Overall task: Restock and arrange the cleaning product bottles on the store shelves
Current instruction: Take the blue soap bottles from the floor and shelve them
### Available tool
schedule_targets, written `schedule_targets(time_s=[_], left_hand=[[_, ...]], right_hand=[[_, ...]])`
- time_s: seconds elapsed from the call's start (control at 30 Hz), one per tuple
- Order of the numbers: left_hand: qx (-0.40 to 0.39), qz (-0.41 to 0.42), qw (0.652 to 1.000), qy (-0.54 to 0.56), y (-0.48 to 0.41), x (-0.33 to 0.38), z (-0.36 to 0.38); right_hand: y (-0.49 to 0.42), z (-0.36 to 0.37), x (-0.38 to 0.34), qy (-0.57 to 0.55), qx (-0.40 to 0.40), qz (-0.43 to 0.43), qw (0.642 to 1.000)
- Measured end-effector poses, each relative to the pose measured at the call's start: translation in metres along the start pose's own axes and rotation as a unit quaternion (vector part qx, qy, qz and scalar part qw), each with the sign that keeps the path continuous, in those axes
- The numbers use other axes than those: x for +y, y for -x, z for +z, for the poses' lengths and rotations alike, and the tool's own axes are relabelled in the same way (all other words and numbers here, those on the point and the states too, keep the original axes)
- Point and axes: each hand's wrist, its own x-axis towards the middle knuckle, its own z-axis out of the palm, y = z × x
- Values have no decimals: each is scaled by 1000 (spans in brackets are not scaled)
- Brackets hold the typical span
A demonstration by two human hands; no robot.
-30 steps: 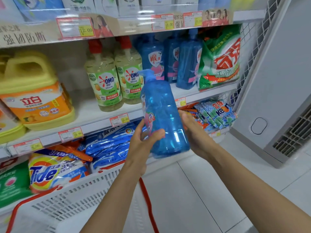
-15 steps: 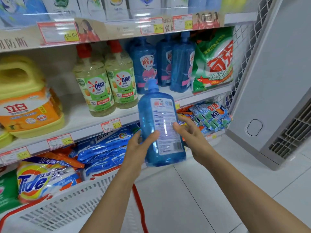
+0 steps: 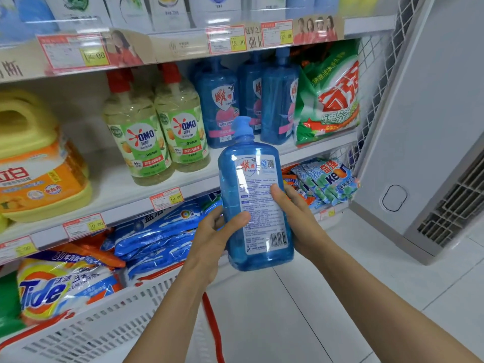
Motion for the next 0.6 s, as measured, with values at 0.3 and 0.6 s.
schedule_targets(time_s=[0.3,0.6], left_hand=[[213,128,923,-295,12,-8,15],[-26,-30,996,-83,-13,-2,-30]], right_hand=[[-4,42,18,193,98,-96,972],[-8,6,-2,-13,-29,-8,999]])
